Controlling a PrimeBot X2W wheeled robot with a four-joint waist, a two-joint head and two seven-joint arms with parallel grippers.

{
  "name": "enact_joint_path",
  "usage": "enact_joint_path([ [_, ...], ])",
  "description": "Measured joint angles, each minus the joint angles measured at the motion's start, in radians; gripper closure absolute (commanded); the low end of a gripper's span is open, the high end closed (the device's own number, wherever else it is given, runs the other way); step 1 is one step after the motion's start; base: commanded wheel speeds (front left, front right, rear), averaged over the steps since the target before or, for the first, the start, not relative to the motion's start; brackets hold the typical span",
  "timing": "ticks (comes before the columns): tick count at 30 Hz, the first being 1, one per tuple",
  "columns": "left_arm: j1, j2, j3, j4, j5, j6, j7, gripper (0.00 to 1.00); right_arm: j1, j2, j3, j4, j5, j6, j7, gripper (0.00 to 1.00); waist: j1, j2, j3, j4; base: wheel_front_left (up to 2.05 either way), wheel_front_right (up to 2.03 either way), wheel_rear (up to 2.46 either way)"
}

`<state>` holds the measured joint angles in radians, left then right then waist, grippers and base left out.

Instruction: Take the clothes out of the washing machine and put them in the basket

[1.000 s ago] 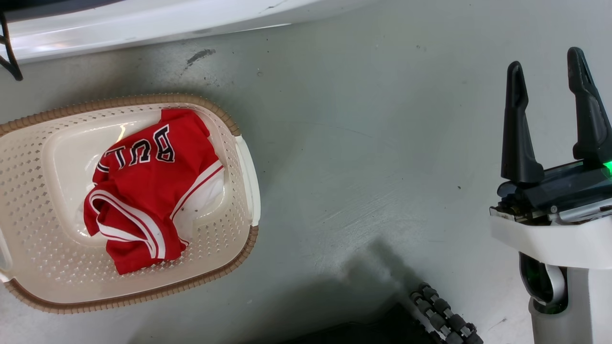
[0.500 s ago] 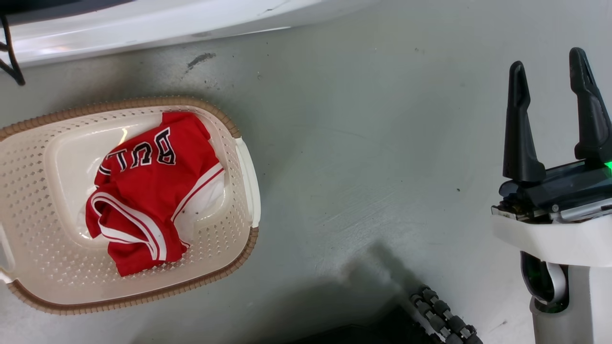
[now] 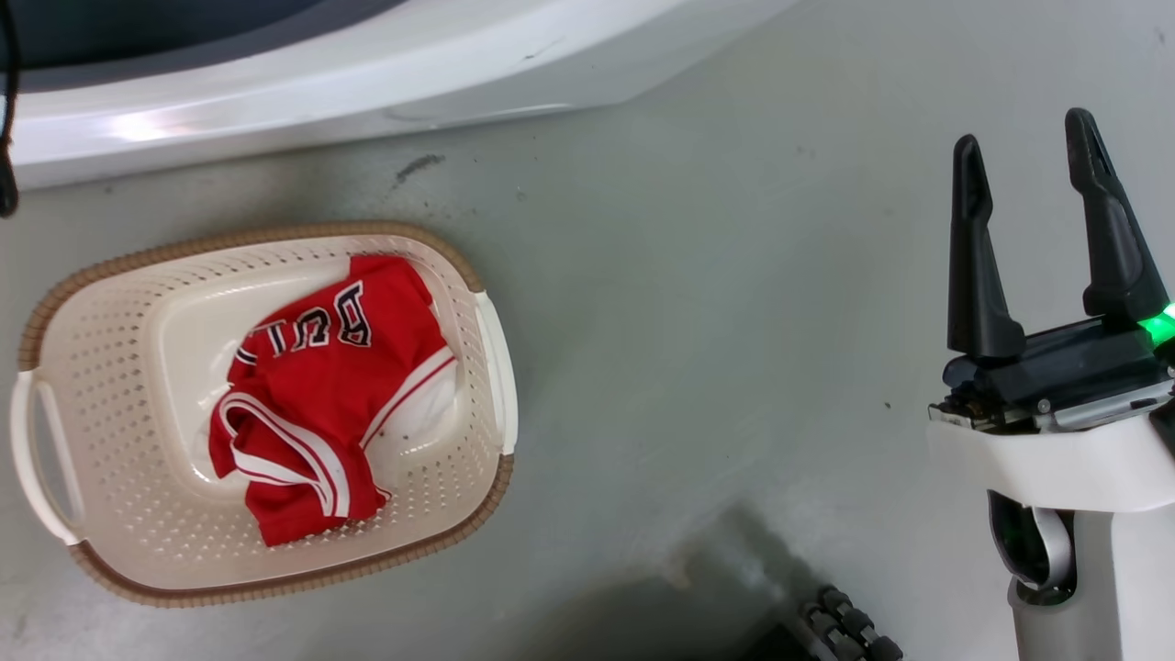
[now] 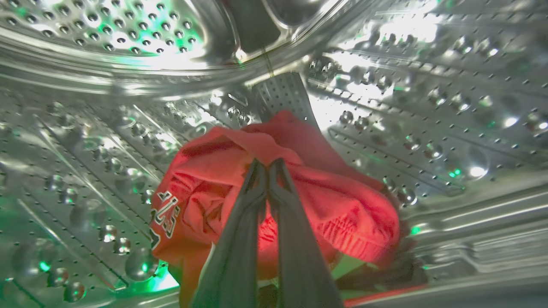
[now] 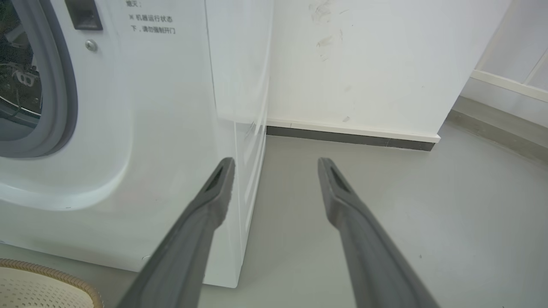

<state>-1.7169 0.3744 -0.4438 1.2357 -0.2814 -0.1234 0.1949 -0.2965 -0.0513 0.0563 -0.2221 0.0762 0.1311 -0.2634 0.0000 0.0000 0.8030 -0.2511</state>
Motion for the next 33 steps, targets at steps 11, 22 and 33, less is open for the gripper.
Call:
enact_joint_path([
  [11,0.179,-0.06,-0.067,-0.041,-0.088,-0.006,-0.153,1.0,0.024,0.0,-0.001,0.033,-0.032,0.0,0.0,0.0,-0.0001,0.0,-0.114,0.044,0.0,0.0,0.0],
  [22,0.401,-0.073,-0.149,-0.134,-0.213,-0.006,-0.306,1.0,0.08,0.0,0.001,0.067,-0.062,0.0,0.0,0.0,-0.0001,0.0,-0.271,0.099,0.0,0.0,0.0],
  [33,0.599,-0.074,-0.181,-0.22,-0.269,-0.006,-0.429,1.0,0.158,0.0,0.001,0.088,-0.087,0.0,0.0,0.0,-0.0002,0.0001,-0.414,0.141,0.0,0.0,0.0],
])
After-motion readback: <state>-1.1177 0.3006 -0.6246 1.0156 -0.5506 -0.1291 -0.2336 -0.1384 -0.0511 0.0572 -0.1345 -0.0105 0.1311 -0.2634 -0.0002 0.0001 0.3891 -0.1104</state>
